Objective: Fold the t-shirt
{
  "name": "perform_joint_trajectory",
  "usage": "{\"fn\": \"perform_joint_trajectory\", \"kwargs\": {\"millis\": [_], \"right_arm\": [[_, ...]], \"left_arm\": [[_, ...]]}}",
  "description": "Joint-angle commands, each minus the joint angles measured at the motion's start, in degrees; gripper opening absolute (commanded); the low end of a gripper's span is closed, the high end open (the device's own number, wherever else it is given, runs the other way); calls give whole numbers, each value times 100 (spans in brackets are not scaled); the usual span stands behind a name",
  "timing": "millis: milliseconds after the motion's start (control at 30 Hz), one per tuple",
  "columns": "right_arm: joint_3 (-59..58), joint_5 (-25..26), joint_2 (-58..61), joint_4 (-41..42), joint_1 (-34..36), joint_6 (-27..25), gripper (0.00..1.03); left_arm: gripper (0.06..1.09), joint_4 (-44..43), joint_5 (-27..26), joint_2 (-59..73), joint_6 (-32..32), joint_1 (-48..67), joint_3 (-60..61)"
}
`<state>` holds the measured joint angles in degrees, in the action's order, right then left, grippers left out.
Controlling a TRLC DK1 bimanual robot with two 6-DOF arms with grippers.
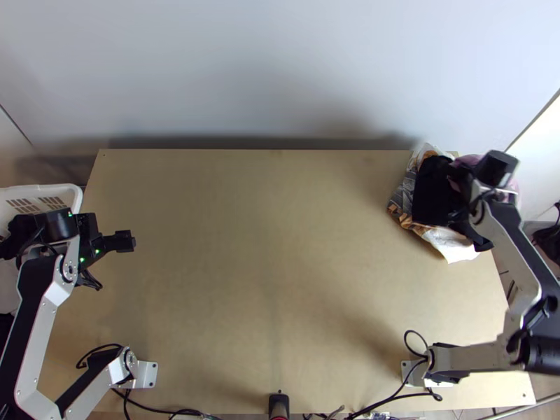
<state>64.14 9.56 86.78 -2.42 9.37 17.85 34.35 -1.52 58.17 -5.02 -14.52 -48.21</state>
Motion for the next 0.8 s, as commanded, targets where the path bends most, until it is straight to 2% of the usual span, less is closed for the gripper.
{"fn": "perform_joint_trajectory", "kwargs": {"millis": [0,200,367,400,433,500,533,633,767], "right_arm": [[-59,178,524,4,-339,509,2],[-771,221,-47,4,-453,896,3],[-1211,221,-364,215,-277,922,5],[-1264,221,-487,215,-269,905,11],[-1316,204,-636,206,-269,878,24],[-1387,151,-944,118,-269,826,64],[-1387,81,-1076,-5,-260,817,81],[-1378,46,-1498,-356,-277,668,97],[-1413,-60,-2280,-787,-383,536,99]], "left_arm": [[104,46,11,-227,-52,-94,180],[104,90,2,-491,-219,-279,294],[104,169,-24,-579,-219,-270,285],[104,195,-24,-614,-219,-261,277],[104,213,-24,-649,-219,-253,277],[104,292,-24,-711,-210,-244,285],[104,327,-24,-737,-210,-235,294],[104,371,-24,-860,-219,-244,356],[104,388,-24,-1001,-237,-244,426]]}}
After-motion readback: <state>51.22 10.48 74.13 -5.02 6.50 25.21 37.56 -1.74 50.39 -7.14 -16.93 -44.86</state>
